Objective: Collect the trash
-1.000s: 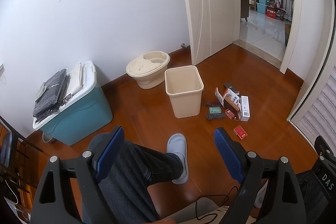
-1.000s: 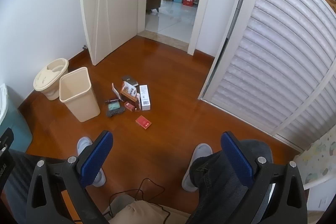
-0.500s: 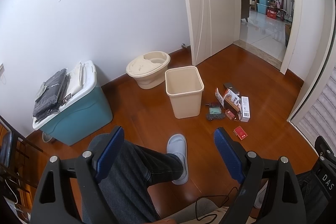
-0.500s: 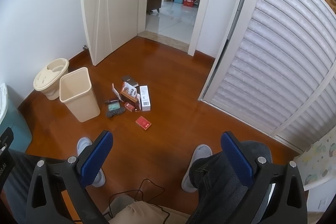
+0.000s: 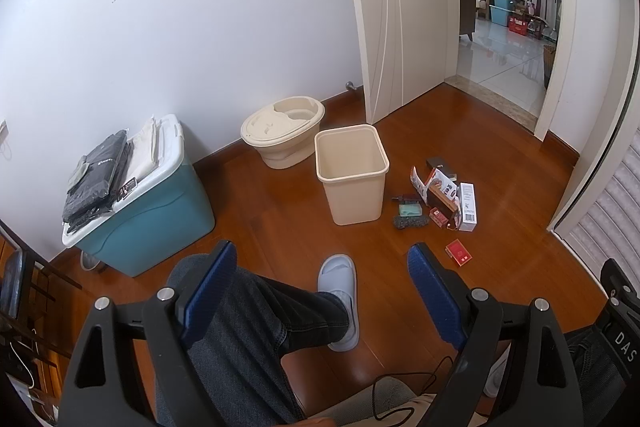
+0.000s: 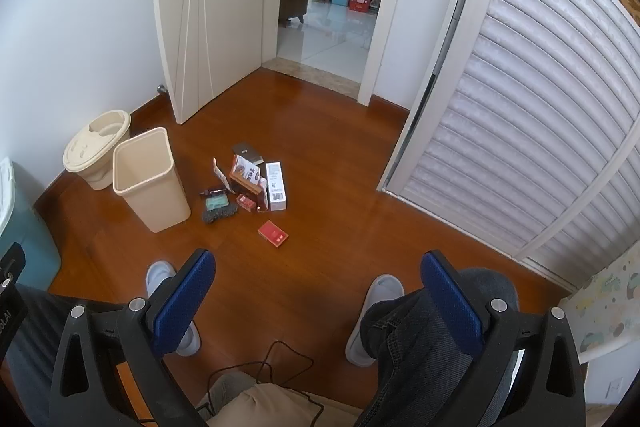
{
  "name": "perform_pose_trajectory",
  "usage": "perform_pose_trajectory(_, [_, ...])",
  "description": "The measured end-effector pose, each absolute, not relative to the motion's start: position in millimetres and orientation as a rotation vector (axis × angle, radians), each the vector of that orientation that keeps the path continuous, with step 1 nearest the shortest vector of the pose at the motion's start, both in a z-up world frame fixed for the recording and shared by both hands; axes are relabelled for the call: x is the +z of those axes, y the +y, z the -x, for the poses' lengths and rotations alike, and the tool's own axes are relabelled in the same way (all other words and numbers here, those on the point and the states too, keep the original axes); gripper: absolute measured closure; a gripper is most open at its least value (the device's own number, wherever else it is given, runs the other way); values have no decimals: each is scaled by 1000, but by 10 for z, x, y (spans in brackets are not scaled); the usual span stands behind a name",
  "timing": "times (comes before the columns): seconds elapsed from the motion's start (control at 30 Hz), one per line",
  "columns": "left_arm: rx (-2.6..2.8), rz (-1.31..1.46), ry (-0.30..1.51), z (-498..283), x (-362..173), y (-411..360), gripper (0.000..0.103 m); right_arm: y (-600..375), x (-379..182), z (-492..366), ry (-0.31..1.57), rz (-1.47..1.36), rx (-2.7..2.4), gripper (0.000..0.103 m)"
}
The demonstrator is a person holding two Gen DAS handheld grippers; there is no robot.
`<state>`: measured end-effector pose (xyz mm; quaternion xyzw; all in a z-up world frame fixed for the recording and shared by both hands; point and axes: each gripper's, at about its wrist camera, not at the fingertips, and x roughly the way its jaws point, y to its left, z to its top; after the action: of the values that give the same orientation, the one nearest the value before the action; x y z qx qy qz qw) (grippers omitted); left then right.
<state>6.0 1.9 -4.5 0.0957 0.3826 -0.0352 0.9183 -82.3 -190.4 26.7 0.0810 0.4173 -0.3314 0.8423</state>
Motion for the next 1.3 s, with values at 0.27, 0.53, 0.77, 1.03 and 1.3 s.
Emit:
perform_pose_trajectory(0.27, [-72,-197,788,-60,-44,18,15,-1909,265,820,887,-172,-698,0])
perform_pose_trajectory(0.53, [-72,-199,790,-68,-48,20,15,-1905,255,815,886,-173,-699,0])
perform_pose_trajectory(0.77, [-72,-199,789,-72,-47,21,15,-1906,254,816,885,-172,-698,0])
perform_pose_trajectory(1.03, [-71,-200,789,-74,-48,19,15,-1899,215,822,882,-173,-699,0])
perform_pose_trajectory(1.3, [-71,-200,788,-76,-47,20,15,-1902,208,821,883,-175,-699,0])
